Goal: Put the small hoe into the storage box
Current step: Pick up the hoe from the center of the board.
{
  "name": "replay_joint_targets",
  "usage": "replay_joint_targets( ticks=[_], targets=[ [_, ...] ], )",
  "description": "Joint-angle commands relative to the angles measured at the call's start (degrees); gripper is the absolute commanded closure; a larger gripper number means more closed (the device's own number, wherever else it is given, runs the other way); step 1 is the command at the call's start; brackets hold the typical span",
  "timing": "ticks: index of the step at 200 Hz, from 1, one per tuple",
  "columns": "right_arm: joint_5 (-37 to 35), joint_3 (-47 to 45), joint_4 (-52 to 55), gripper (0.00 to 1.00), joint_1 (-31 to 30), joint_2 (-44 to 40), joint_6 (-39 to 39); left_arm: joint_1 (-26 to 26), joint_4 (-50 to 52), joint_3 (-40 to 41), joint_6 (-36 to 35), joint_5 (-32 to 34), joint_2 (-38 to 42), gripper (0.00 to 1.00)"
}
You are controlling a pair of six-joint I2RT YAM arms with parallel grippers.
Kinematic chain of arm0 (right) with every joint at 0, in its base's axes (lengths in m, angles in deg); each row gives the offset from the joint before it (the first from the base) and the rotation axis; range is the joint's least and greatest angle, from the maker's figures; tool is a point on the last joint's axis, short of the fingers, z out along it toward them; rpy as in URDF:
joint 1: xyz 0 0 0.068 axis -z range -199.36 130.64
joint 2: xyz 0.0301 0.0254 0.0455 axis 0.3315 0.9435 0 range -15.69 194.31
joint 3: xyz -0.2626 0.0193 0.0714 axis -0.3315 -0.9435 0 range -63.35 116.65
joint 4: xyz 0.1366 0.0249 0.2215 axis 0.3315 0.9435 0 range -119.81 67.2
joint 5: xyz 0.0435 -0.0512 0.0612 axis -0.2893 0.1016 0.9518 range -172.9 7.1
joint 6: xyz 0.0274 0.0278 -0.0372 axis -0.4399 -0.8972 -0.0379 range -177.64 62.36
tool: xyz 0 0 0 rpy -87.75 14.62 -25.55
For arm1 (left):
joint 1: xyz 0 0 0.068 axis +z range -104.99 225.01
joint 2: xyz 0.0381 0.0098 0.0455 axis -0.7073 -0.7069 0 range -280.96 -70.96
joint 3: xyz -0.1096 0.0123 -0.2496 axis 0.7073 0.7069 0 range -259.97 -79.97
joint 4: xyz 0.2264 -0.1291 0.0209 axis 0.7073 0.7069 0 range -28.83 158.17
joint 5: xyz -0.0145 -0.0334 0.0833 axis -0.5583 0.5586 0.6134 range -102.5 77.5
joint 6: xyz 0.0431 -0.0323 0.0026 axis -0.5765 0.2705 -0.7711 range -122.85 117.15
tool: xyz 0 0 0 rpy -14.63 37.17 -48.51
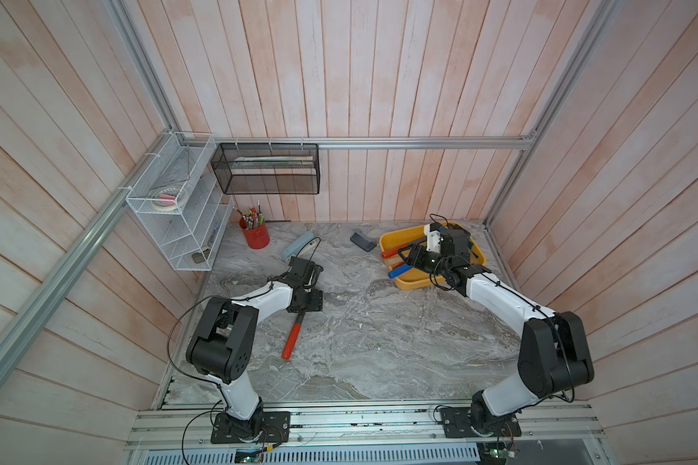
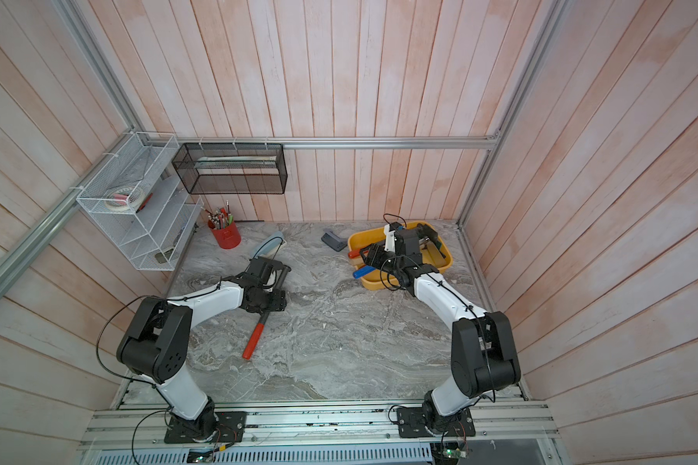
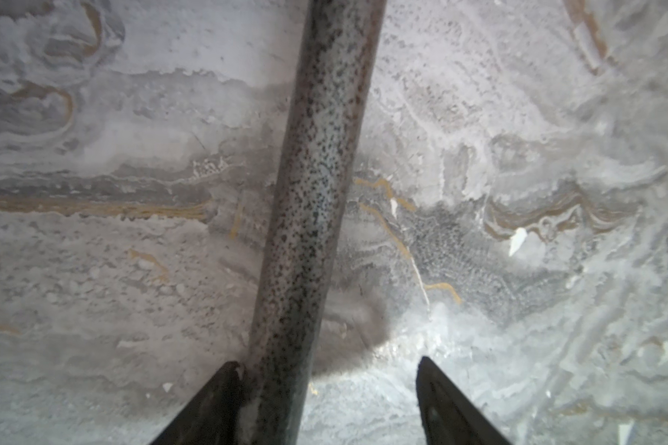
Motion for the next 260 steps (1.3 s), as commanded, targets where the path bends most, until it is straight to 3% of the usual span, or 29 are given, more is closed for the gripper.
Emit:
replay_joint_targets(
  ticks=[1, 165, 205, 260],
  targets=[
    [0.5, -0.8, -0.9, 0.41, -0.4, -0.5, -0.2, 0.3, -1.9, -0.3, -0.3, 1.3, -1.5, 0.28],
    [1.7, -2.9, -2.5, 0.41, -1.1, -1.4, -3.8, -0.4, -2.4, 0.3, -1.2, 1.8, -0.3, 0.67],
    [2.8, -3.6, -3.6, 0.41, -1.5, -1.0, -5.5, -1.0, -0.5, -1.1, -2.0, 1.9, 0.6, 0.87],
    [4.4, -3.5, -5.1, 0.41, -3.4, -0.1, -8.2, -2.2, 1.2, -2.6, -2.9, 2.3, 2.3, 0.90]
  ],
)
